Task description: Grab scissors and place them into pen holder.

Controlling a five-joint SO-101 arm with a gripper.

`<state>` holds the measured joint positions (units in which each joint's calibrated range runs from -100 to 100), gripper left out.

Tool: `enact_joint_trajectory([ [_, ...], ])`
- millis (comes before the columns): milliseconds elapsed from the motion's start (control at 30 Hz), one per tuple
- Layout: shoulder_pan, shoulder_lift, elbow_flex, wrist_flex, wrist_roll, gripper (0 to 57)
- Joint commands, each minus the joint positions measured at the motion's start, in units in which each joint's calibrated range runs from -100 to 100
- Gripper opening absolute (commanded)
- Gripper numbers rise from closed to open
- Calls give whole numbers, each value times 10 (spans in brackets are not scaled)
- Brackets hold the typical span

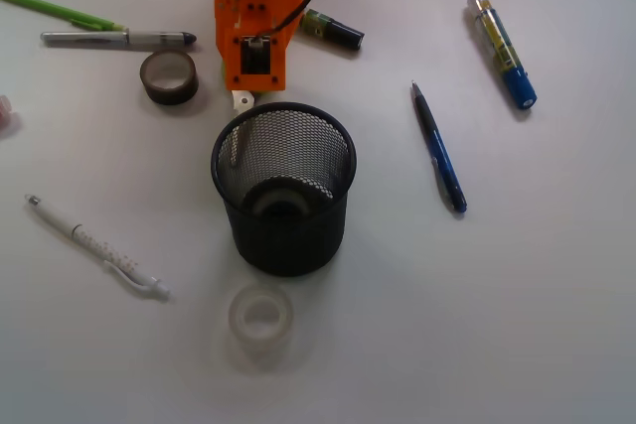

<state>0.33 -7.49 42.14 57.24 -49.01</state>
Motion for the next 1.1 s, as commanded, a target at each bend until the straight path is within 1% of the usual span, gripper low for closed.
enact_joint_trajectory([
  [0, 2, 0, -1, -5, 1, 186],
  [300, 0, 72, -10, -9, 1, 186],
  [500, -2, 83, -10, -37, 1, 183],
  [533, -3, 83, -10, -37, 1, 171],
  [567, -3, 83, -10, -37, 1, 143],
  [600, -1, 83, -10, -37, 1, 66],
  [633, -1, 83, -10, -37, 3, 20],
  [667, 2, 83, -11, -49, 21, 7],
  [867, 12, 83, -11, -83, 46, 2],
  [1067, 42, 48, -37, -81, 103, 2],
])
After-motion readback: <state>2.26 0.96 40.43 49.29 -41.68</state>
